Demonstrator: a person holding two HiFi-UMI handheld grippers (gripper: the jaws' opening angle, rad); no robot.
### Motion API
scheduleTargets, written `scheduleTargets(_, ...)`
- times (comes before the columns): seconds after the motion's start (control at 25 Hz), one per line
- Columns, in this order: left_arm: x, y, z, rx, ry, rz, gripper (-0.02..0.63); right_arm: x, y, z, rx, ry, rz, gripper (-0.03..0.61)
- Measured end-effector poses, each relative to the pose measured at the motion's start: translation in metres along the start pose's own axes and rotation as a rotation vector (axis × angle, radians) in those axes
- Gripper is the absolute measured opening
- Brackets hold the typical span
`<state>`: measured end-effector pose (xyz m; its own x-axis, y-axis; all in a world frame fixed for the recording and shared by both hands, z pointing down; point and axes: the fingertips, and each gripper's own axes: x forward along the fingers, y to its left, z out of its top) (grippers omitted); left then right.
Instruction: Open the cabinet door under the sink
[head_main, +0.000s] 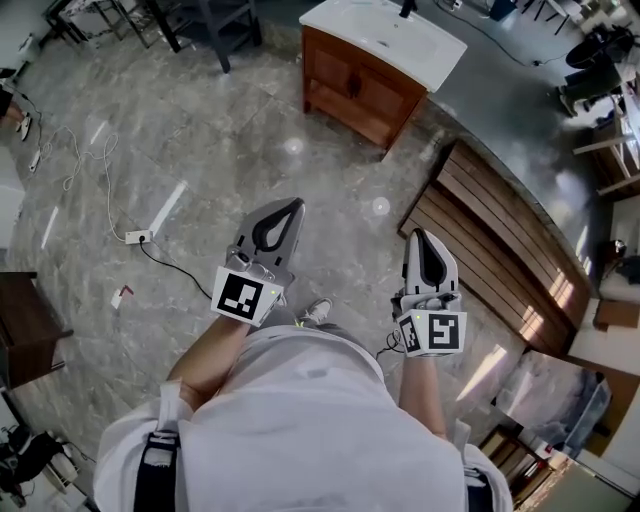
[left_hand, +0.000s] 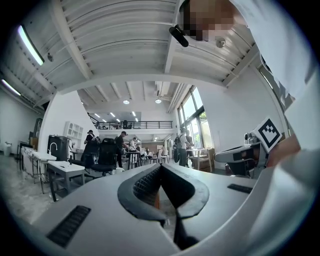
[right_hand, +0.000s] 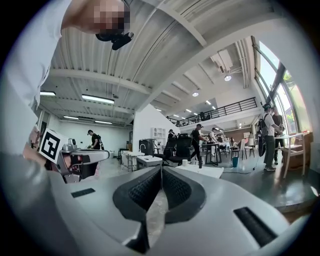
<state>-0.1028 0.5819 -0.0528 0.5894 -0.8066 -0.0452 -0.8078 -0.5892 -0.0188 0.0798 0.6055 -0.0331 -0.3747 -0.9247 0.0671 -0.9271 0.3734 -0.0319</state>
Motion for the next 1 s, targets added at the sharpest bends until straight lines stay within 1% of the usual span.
scheduleTargets(0.12, 0.013, -0.008, -0.003, 0.014, 0.003, 0.012, 0.014, 0.001, -0.018, -0.007, 0.006, -0.001, 0.015, 0.038)
scheduleTargets(0.24, 0.026, -0.011, -0.004, 0.011, 0.007, 0.022, 0.014, 0.006, -0.033, -0.007, 0.014, -0.007, 0.016, 0.038)
scheduleTargets(0.4, 0.048, -0.008, -0.014, 0.005, 0.025, 0.005, 0.014, 0.017, -0.045, -0.004, 0.0, -0.01, 0.017, 0.038)
scheduleTargets(0.6, 0.095, 0.009, -0.028, -0.009, 0.032, -0.023, 0.014, 0.048, -0.07, -0.012, 0.003, 0.011, -0.016, 0.038)
scheduleTargets(0.68, 0.119, 0.024, -0.04, -0.02, 0.04, -0.035, 0.014, 0.071, -0.082, -0.018, 0.001, 0.024, -0.03, 0.038)
scheduleTargets(0.8, 0.16, 0.06, -0.059, -0.046, 0.056, -0.043, 0.014, 0.12, -0.1, -0.023, -0.001, 0.047, -0.048, 0.038)
scheduleTargets(1.0, 0.246, 0.143, -0.073, -0.07, 0.072, -0.055, 0.014, 0.231, -0.127, -0.016, -0.002, 0.083, -0.056, 0.038)
